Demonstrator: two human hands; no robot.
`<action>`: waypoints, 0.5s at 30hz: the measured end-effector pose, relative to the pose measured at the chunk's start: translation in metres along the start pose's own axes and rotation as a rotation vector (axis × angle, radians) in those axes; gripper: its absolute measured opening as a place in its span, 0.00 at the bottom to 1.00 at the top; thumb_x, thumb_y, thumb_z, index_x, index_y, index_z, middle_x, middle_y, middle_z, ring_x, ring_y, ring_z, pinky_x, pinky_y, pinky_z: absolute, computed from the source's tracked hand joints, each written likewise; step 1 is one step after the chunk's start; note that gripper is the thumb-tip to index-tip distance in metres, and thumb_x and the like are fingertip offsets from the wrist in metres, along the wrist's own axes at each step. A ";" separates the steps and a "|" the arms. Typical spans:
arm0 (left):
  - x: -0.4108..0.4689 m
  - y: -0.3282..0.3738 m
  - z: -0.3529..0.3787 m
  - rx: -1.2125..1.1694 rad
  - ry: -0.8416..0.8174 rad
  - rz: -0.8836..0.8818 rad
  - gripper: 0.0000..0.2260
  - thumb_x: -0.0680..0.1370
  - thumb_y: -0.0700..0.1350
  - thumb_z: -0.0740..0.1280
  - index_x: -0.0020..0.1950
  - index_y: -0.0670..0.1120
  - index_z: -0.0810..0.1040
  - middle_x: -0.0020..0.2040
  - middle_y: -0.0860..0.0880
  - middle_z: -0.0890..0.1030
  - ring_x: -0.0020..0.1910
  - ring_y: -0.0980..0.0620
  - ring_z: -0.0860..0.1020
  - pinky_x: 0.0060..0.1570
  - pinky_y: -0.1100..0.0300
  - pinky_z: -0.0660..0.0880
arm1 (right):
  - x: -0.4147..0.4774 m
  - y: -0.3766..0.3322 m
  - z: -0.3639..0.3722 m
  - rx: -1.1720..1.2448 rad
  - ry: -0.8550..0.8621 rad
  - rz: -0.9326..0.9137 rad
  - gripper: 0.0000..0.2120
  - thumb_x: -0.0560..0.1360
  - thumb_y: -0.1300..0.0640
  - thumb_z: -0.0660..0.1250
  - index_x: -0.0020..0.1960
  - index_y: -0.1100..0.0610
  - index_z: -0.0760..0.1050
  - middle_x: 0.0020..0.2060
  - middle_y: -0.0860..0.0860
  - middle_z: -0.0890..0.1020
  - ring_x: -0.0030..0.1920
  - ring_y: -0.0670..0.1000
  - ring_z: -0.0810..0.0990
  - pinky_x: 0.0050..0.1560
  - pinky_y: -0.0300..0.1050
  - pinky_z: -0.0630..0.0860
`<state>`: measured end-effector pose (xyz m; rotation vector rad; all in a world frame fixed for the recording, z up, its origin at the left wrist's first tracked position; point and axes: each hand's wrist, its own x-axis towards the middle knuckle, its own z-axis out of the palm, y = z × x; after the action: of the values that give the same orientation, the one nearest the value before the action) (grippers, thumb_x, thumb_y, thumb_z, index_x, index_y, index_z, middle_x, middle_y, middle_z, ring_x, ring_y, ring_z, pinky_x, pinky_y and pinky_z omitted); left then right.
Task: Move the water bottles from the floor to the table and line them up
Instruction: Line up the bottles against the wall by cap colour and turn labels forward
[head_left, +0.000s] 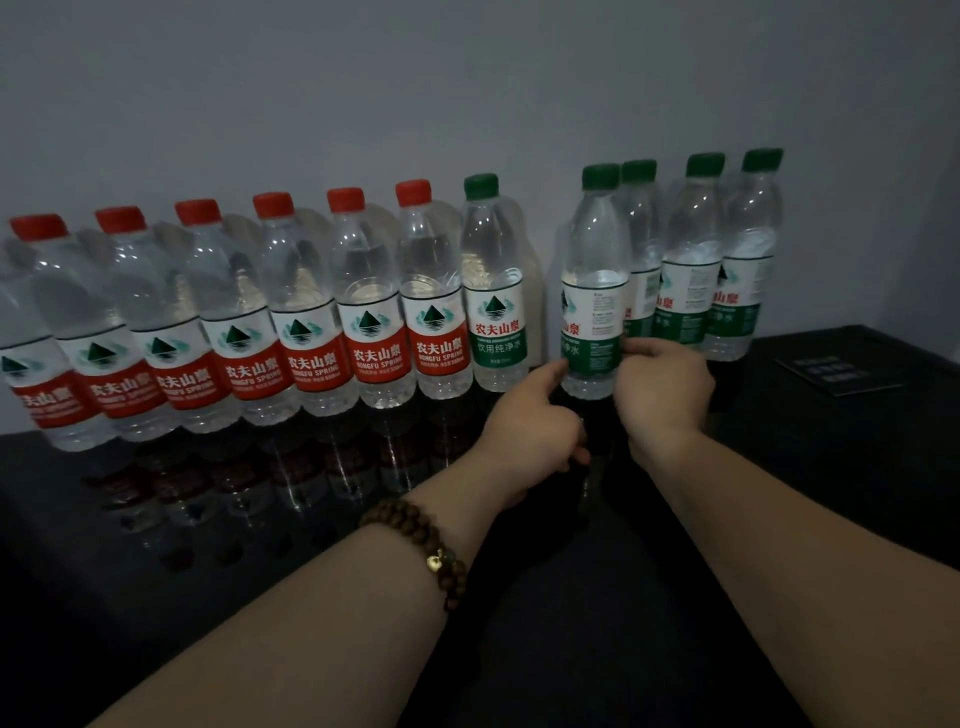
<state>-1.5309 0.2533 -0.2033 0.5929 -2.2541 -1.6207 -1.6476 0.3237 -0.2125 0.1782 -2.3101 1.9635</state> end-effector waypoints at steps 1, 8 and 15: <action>-0.001 0.000 -0.001 -0.003 -0.011 -0.002 0.39 0.74 0.29 0.65 0.82 0.53 0.61 0.57 0.62 0.74 0.31 0.52 0.83 0.25 0.62 0.74 | 0.001 0.000 0.000 0.000 0.007 0.013 0.20 0.71 0.60 0.61 0.54 0.47 0.86 0.47 0.45 0.85 0.45 0.50 0.83 0.44 0.44 0.79; 0.002 -0.006 -0.002 -0.067 0.103 0.029 0.33 0.74 0.27 0.64 0.77 0.48 0.70 0.68 0.50 0.78 0.28 0.48 0.82 0.25 0.60 0.75 | 0.000 -0.001 0.000 -0.058 -0.037 -0.007 0.18 0.70 0.58 0.61 0.52 0.45 0.85 0.38 0.41 0.79 0.42 0.52 0.81 0.46 0.48 0.82; 0.007 -0.008 -0.003 -0.075 0.020 0.025 0.37 0.73 0.27 0.65 0.78 0.52 0.69 0.46 0.57 0.81 0.30 0.45 0.82 0.28 0.58 0.77 | 0.005 0.002 -0.001 -0.052 -0.014 0.003 0.11 0.73 0.59 0.65 0.49 0.48 0.84 0.42 0.43 0.83 0.41 0.47 0.81 0.39 0.43 0.77</action>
<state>-1.5347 0.2450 -0.2098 0.5567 -2.1673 -1.6718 -1.6529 0.3247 -0.2136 0.1848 -2.3688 1.9071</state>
